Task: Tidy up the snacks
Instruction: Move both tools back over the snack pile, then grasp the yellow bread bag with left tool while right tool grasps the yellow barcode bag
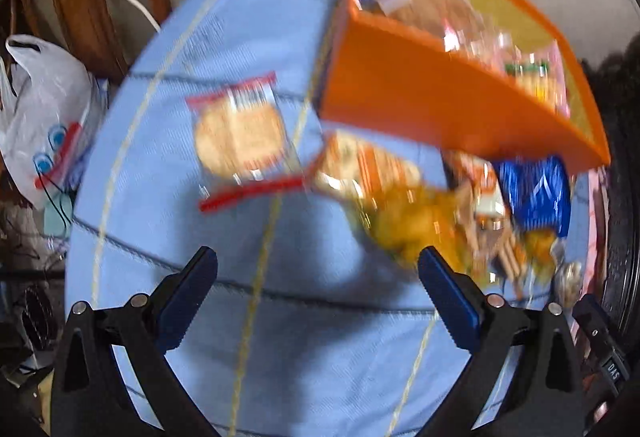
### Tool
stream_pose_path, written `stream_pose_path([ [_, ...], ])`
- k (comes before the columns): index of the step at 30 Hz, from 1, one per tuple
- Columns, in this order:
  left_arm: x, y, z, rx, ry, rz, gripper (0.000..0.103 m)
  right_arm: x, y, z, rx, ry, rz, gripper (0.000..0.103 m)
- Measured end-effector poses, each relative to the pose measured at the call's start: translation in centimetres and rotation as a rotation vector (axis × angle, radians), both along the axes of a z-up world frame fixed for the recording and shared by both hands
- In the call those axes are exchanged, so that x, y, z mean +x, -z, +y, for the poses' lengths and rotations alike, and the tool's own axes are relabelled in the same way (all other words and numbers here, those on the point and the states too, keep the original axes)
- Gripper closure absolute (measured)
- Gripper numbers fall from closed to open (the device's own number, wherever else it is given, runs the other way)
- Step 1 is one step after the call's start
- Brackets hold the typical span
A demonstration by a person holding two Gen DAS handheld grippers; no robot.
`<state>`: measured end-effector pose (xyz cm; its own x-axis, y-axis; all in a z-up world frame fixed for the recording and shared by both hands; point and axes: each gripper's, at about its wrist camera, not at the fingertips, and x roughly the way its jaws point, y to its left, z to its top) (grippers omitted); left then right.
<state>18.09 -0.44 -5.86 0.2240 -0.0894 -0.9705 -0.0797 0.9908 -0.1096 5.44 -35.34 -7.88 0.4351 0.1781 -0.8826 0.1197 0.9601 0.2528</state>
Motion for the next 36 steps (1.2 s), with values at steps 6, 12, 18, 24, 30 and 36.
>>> stream_pose_path([
  [6, 0.6, 0.4, -2.5, 0.013, -0.045, 0.037, 0.005, -2.2, 0.4, -0.7, 0.001, 0.020, 0.008, 0.017],
  [12, 1.8, 1.6, -4.5, 0.035, -0.095, 0.093, 0.005, -3.4, 0.4, -1.7, 0.014, 0.046, 0.002, 0.016],
  [18, 2.7, 5.3, -4.4, 0.000, -0.113, 0.157, 0.028, -3.7, 0.6, -2.3, 0.023, 0.055, 0.012, 0.016],
  [24, -0.7, 3.5, -3.0, 0.008, 0.005, 0.077, 0.051, -2.5, 0.3, -2.0, -0.010, 0.024, -0.009, 0.016],
  [30, -4.9, 2.1, -2.0, 0.099, 0.119, 0.037, 0.051, 1.7, 2.2, 1.9, -0.341, -0.200, -0.029, 0.015],
  [36, -6.2, 0.9, -1.1, 0.131, 0.114, -0.005, 0.051, 6.6, 4.3, 3.7, -0.464, -0.341, -0.013, 0.023],
])
